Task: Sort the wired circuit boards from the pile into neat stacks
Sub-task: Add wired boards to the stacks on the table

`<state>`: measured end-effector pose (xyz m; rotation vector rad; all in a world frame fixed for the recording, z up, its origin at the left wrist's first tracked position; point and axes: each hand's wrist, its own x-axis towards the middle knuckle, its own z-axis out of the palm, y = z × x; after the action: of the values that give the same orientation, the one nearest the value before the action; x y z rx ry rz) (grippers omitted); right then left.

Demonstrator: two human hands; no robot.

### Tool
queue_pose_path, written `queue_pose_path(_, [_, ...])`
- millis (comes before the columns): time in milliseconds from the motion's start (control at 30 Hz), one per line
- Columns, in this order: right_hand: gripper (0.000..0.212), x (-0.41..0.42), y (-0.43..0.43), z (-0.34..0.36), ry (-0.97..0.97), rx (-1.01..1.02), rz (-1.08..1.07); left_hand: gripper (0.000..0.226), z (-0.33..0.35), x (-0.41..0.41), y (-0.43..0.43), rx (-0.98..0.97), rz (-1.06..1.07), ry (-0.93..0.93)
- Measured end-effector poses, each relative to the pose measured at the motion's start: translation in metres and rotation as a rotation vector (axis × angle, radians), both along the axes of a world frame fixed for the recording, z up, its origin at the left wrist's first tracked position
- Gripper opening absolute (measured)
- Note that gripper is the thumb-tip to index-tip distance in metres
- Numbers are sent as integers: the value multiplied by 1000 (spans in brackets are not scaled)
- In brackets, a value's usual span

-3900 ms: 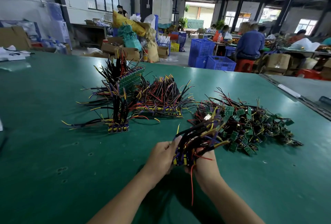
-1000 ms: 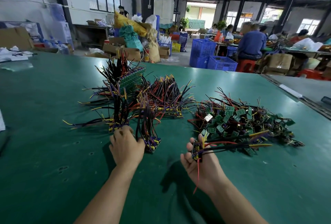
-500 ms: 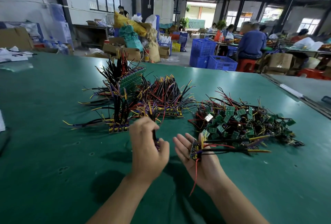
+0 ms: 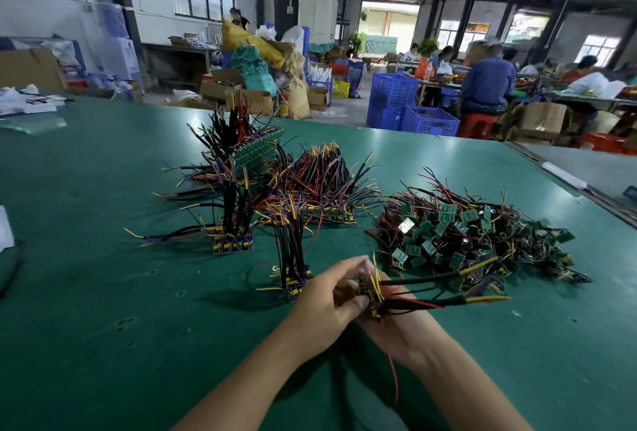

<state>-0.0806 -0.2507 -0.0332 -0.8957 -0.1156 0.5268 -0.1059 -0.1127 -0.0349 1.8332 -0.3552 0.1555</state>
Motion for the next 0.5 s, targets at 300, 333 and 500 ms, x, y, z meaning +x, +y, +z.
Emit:
queue_pose_path(300, [27,7,0,7,211,226,-128,43,2,3,0,-316,-22,70])
queue_pose_path(333, [22,7,1,8,200,199,-128,43,1,4,-1,-372,-17,99])
queue_pose_path(500, [22,8,2,4,165,-64,-120,33,-1,10,1,-647,114,194])
